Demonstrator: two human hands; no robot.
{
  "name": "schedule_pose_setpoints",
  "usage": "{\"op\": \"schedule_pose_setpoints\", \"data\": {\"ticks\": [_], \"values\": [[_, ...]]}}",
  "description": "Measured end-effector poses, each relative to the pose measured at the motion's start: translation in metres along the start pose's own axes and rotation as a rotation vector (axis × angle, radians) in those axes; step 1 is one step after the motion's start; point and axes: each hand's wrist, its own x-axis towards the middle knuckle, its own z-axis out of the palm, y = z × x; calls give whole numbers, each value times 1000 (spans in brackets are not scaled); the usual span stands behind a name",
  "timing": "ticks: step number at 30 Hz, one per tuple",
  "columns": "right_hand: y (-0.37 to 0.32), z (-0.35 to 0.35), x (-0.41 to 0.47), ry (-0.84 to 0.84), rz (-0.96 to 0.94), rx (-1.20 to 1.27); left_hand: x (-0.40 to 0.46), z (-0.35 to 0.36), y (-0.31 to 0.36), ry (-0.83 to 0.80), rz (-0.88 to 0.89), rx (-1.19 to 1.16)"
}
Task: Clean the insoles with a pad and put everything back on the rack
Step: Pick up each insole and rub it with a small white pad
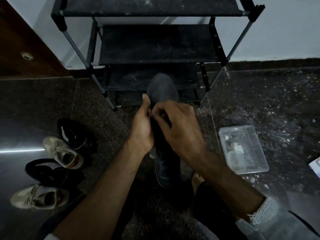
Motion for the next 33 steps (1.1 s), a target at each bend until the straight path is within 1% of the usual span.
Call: {"op": "schedule_pose_setpoints", "data": {"ticks": [2, 6, 8, 10, 12, 15, 19, 21, 23, 25, 27, 31, 33], "values": [[13, -3, 2, 32, 30, -43, -1, 0, 0, -19, -18, -25], [32, -9, 4, 97, 167, -42, -2, 4, -2, -28, -28, -47], [21, -7, 2, 73, 151, 9, -2, 4, 0, -19, -22, -60], [5, -1, -3, 7, 92, 71, -1, 2, 2, 8, -7, -54], [-3, 3, -5, -38, 44, 83, -1, 0, 5, 39, 14, -45], [11, 0, -1, 20, 49, 7, -2, 2, 5, 23, 12, -58], [30, -9, 1, 91, 181, -20, -2, 4, 2, 41, -4, -44], [19, -6, -2, 77, 145, 26, -2, 5, 4, 54, 0, -52], [2, 1, -5, 25, 61, 80, -3, 4, 7, 83, 6, -53], [-7, 5, -7, -25, 18, 91, -4, 3, 9, 93, 18, -41], [1, 3, -4, -15, 39, 61, -4, 3, 9, 85, 28, -63], [25, -8, 1, 74, 164, -11, -4, 7, 5, 65, -2, -85], [19, -6, -1, 71, 155, 9, -2, 6, 4, 74, -6, -87]]}}
